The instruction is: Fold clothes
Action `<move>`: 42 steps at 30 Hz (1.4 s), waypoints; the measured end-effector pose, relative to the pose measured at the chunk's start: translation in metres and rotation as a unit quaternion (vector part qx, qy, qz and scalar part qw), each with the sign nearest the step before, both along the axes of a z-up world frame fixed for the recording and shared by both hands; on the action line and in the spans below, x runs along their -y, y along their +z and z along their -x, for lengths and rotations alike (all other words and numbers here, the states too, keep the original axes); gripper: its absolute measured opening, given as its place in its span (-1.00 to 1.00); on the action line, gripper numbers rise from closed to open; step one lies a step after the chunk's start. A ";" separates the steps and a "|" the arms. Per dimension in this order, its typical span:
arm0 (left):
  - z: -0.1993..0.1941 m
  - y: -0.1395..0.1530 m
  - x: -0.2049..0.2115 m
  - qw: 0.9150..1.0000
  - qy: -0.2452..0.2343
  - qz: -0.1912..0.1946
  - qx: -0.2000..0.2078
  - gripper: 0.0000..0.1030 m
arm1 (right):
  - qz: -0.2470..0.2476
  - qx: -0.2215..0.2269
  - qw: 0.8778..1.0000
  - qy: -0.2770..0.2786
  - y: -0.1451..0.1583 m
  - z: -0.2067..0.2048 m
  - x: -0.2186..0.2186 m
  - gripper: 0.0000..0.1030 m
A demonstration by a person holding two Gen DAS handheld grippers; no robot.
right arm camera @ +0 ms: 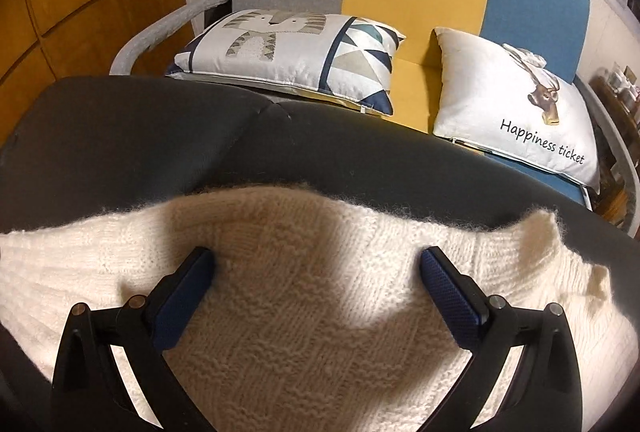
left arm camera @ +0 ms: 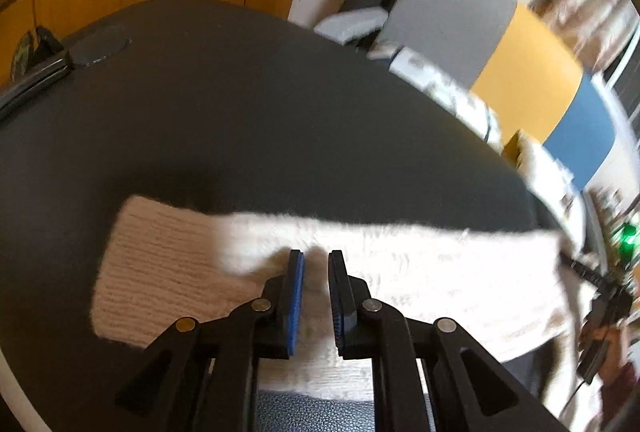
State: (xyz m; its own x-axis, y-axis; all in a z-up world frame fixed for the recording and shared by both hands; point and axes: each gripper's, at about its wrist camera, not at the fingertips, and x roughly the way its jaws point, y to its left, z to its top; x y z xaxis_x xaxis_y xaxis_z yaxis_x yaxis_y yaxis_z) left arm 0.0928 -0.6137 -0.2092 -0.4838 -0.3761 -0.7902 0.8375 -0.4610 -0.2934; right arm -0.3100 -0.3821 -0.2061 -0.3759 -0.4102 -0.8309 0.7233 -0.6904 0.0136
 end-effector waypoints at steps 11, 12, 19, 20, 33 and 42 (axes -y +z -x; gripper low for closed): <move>-0.046 -0.002 0.044 0.999 0.010 -0.046 0.014 -0.77 | -0.030 -0.019 0.994 0.105 0.002 -0.077 0.000 0.93; -0.044 -0.008 0.048 0.998 0.010 -0.052 0.018 -0.78 | -0.016 -0.009 0.996 0.092 -0.006 -0.075 -0.004 0.98; -0.097 0.016 0.063 0.994 0.059 -0.073 -0.062 -0.70 | 0.015 -0.015 0.995 0.102 0.017 -0.094 -0.021 0.99; -0.104 0.014 0.064 0.993 0.066 -0.078 -0.062 -0.69 | 0.021 -0.016 0.994 0.107 0.024 -0.100 -0.025 0.99; -0.140 -0.015 0.044 0.972 0.055 -0.182 -0.141 -0.71 | 0.073 0.076 0.989 0.104 0.018 -0.173 -0.088 0.99; -0.120 0.002 0.033 0.992 0.030 -0.106 -0.054 -0.97 | 0.018 0.020 0.993 0.112 -0.012 -0.195 -0.077 1.00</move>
